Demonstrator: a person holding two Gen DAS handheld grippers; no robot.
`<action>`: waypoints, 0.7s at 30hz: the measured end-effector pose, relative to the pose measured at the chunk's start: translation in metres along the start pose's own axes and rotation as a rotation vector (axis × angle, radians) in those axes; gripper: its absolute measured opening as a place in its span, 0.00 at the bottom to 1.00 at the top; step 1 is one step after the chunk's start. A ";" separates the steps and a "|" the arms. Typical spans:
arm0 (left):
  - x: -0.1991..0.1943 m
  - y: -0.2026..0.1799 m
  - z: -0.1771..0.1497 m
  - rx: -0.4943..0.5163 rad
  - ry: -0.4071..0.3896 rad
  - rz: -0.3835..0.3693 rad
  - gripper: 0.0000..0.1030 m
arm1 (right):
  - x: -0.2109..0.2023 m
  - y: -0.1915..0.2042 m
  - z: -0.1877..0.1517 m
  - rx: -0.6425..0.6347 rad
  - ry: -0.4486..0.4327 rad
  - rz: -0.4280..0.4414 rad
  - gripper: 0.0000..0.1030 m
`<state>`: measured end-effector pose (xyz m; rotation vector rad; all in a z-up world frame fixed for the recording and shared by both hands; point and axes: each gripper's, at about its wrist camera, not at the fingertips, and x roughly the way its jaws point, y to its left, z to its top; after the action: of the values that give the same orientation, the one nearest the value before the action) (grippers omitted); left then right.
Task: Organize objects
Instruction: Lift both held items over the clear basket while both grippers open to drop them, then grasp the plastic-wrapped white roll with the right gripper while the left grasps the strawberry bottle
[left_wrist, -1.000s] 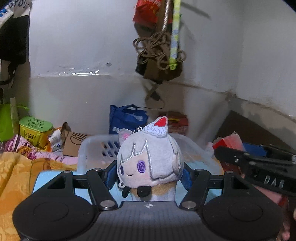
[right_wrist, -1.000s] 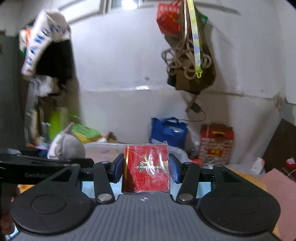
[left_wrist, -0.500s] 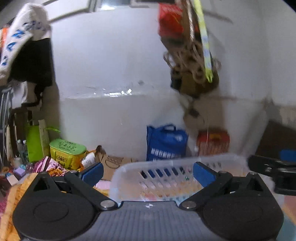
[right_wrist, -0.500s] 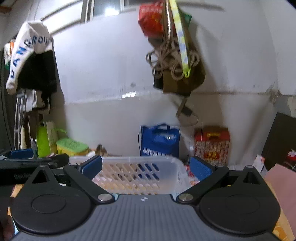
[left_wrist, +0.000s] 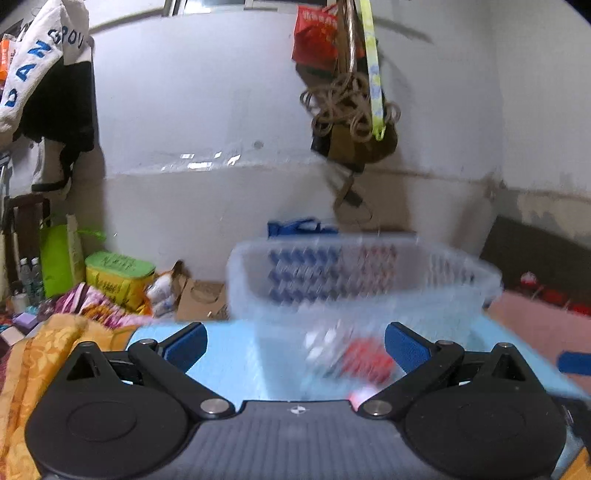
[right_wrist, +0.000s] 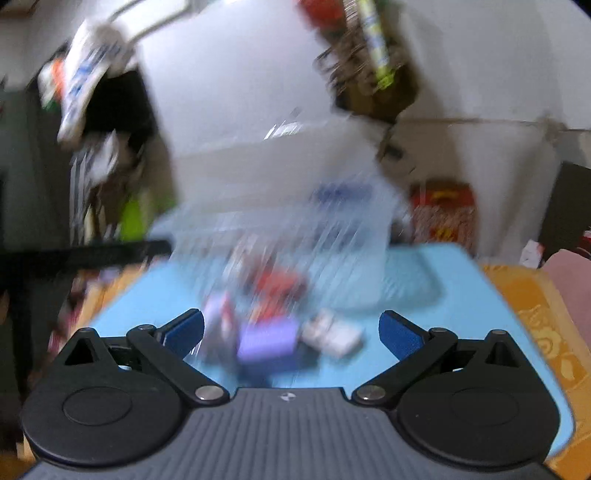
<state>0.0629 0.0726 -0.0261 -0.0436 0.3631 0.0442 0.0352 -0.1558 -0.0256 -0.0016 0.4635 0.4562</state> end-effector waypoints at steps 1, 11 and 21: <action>0.000 0.004 -0.007 0.000 0.017 0.007 1.00 | -0.003 0.008 -0.009 -0.044 0.014 0.002 1.00; 0.012 0.001 -0.043 0.048 0.163 -0.034 0.96 | 0.006 0.044 -0.044 -0.151 0.112 0.030 0.97; 0.028 -0.019 -0.063 0.131 0.251 -0.013 0.96 | 0.017 0.042 -0.051 -0.143 0.151 0.026 0.77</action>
<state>0.0676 0.0515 -0.0941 0.0786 0.6159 0.0023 0.0086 -0.1167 -0.0747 -0.1693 0.5784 0.5158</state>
